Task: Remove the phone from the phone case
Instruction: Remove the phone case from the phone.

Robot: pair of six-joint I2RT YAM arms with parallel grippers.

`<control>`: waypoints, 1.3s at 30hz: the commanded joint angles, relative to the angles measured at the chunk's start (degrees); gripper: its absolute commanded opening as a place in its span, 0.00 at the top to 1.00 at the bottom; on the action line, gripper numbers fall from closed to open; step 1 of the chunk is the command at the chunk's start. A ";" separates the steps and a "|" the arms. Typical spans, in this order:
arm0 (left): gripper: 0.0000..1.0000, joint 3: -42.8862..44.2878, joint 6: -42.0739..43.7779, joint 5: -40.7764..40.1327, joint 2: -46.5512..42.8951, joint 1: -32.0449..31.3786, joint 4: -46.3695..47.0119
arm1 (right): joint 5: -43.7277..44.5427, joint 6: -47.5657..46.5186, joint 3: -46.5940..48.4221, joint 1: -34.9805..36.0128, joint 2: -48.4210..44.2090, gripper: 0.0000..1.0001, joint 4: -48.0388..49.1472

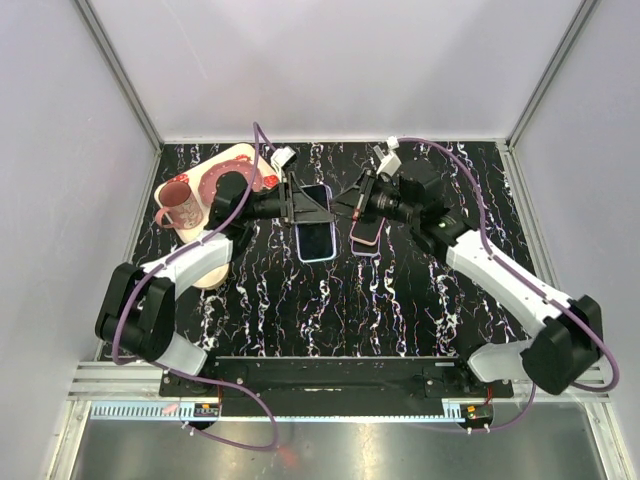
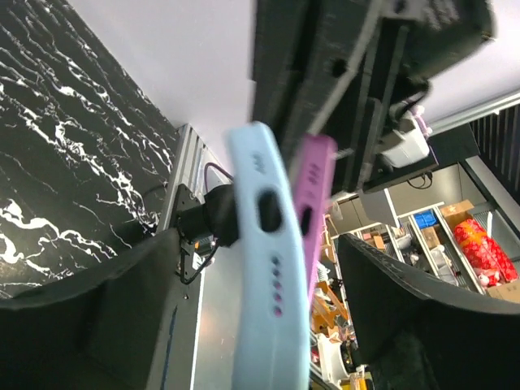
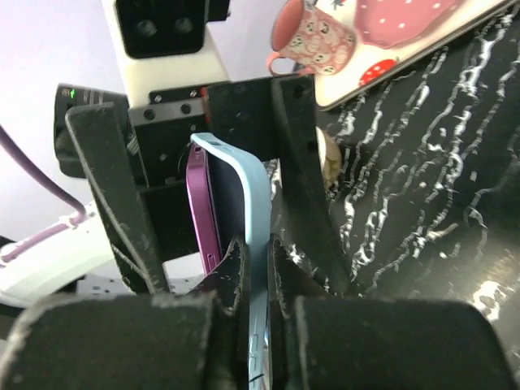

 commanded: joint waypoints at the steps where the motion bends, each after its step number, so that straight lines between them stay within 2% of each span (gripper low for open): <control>1: 0.12 4.58 12.19 -3.05 -3.29 -1.23 -15.79 | 9.90 -8.79 4.15 2.65 -5.68 1.00 -14.35; 4: 0.09 5.64 16.77 -4.10 -4.52 -0.70 -22.41 | 13.60 -9.94 4.33 2.65 -7.44 1.00 -17.09; 15: 0.06 4.85 18.44 -4.63 -5.40 2.02 -24.98 | 19.94 -12.22 6.17 2.56 -9.81 1.00 -22.18; 18: 0.05 6.00 22.82 -6.21 -6.02 2.90 -31.20 | 22.58 -13.98 7.49 2.65 -9.64 1.00 -25.17; 22: 0.06 8.36 28.55 -11.21 -6.63 4.66 -45.59 | 27.33 -16.61 8.90 2.74 -8.32 1.00 -30.00; 26: 0.09 9.42 31.36 -20.95 -6.55 5.71 -55.29 | 33.38 -18.46 10.91 4.58 -3.07 1.00 -35.96; 32: 0.11 9.69 32.95 -32.03 -6.90 5.80 -64.53 | 41.56 -17.67 12.76 9.76 6.52 1.00 -41.07; 39: 0.11 7.15 30.58 -33.20 -6.37 6.51 -64.80 | 44.21 -16.62 11.01 12.76 14.26 1.00 -40.38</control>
